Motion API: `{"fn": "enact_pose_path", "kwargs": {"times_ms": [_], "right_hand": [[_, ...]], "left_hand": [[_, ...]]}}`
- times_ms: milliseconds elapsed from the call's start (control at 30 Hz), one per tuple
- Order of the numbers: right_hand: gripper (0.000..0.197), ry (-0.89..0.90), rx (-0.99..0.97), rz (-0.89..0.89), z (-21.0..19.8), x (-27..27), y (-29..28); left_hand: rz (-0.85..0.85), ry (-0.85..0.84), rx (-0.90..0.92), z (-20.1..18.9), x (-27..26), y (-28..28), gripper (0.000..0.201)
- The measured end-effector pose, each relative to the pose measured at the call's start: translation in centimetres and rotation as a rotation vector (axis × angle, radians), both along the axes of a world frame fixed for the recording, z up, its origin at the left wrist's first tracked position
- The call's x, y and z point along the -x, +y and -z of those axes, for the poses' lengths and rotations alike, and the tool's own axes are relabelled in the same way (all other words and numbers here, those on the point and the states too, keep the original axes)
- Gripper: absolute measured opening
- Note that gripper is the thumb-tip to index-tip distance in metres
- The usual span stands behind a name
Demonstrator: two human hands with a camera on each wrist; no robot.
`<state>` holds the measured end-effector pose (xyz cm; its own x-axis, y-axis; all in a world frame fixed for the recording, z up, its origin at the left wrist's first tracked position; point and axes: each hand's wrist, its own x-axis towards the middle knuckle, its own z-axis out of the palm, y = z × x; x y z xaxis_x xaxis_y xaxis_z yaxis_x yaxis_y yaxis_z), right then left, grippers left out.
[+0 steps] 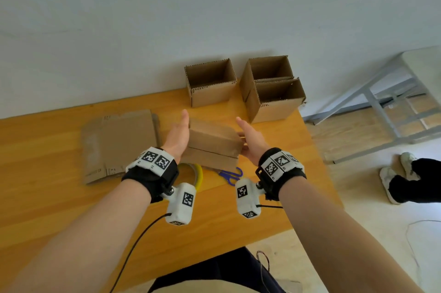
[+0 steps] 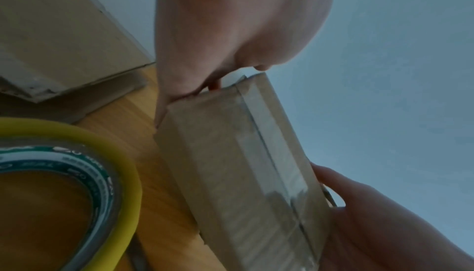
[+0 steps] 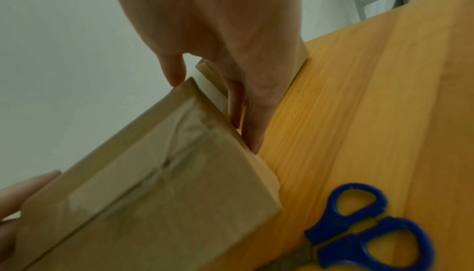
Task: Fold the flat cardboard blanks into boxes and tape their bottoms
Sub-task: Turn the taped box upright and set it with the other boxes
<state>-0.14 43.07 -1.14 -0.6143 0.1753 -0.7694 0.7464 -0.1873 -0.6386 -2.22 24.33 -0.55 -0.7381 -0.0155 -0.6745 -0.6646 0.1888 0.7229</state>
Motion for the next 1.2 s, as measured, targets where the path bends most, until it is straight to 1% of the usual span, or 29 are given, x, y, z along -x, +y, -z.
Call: {"fn": "enact_pose_path", "kwargs": {"times_ms": [33, 67, 100, 133, 167, 200, 267, 300, 333, 367, 400, 467, 500, 533, 567, 633, 733, 833, 933, 1067, 1200], "right_hand": [[0.066, 0.009, 0.014, 0.011, 0.1, -0.5, 0.1], [0.061, 0.021, 0.022, 0.019, 0.0, -1.1, 0.3], [0.055, 0.038, 0.020, 0.026, -0.1, -1.6, 0.5], [0.048, 0.058, 0.001, 0.031, -0.3, -2.1, 0.7], [0.041, 0.082, -0.021, 0.033, -0.5, -2.6, 1.0], [0.036, 0.104, -0.039, 0.037, -0.7, -3.0, 1.5], [0.029, 0.150, -0.051, 0.054, -1.0, -3.7, 2.8], [0.025, 0.167, -0.062, 0.063, -1.2, -4.1, 3.5], [0.022, 0.181, -0.078, 0.070, -1.4, -4.4, 4.2], [0.021, 0.192, -0.091, 0.079, -1.7, -4.6, 4.9], [0.020, 0.197, -0.101, 0.091, -1.8, -4.8, 5.6], [0.016, 0.203, -0.094, 0.119, -2.1, -5.0, 6.6], [0.014, 0.213, -0.083, 0.154, -2.4, -5.2, 8.1], [0.012, 0.215, -0.065, 0.159, -2.4, -5.3, 8.2], [0.013, 0.217, -0.053, 0.161, -2.5, -5.2, 8.5], [0.020, 0.223, -0.039, 0.175, -2.7, -5.3, 10.0], [0.025, 0.221, -0.048, 0.193, -2.7, -5.1, 12.2], [0.038, 0.207, -0.091, 0.173, -2.4, -4.7, 13.8], [0.038, 0.196, -0.139, 0.163, -1.9, -4.1, 15.3], [0.039, 0.204, -0.232, 0.099, -1.8, -3.5, 16.9], [0.040, 0.212, -0.313, 0.024, -1.9, -3.1, 17.7]], "left_hand": [[0.023, -0.007, -0.004, 2.1, 0.5, -0.5, 0.130], [0.045, 0.007, 0.000, 3.8, 0.8, -0.8, 0.133], [0.068, 0.025, -0.001, 4.8, 1.0, -0.8, 0.133], [0.096, 0.034, -0.002, 4.0, 0.9, -0.5, 0.130], [0.121, 0.054, -0.010, 1.8, 0.3, 0.2, 0.121], [0.145, 0.068, -0.017, 0.0, -0.2, 0.8, 0.104], [0.172, 0.092, -0.049, -2.9, -1.2, 2.4, 0.061], [0.168, 0.097, -0.082, -3.3, -1.4, 3.0, 0.044], [0.155, 0.092, -0.117, -3.3, -1.3, 3.6, 0.035], [0.143, 0.089, -0.141, -3.4, -1.3, 4.2, 0.031], [0.139, 0.093, -0.162, -3.3, -1.2, 4.8, 0.030], [0.109, 0.096, -0.181, -3.1, -1.1, 5.8, 0.034], [0.110, 0.098, -0.184, -3.2, -0.8, 7.5, 0.037], [0.089, 0.096, -0.184, -3.0, -0.8, 7.6, 0.037], [0.085, 0.097, -0.186, -2.9, -0.8, 7.9, 0.036], [0.123, 0.105, -0.187, -2.7, -0.8, 9.4, 0.033], [0.183, 0.130, -0.164, -2.7, -0.8, 11.5, 0.033], [0.222, 0.161, -0.112, -2.5, -0.6, 13.3, 0.040], [0.254, 0.169, -0.070, -2.1, -0.5, 14.9, 0.046], [0.309, 0.185, -0.022, -1.7, -0.3, 16.4, 0.055], [0.338, 0.200, 0.027, -1.6, -0.2, 17.4, 0.056]]}}
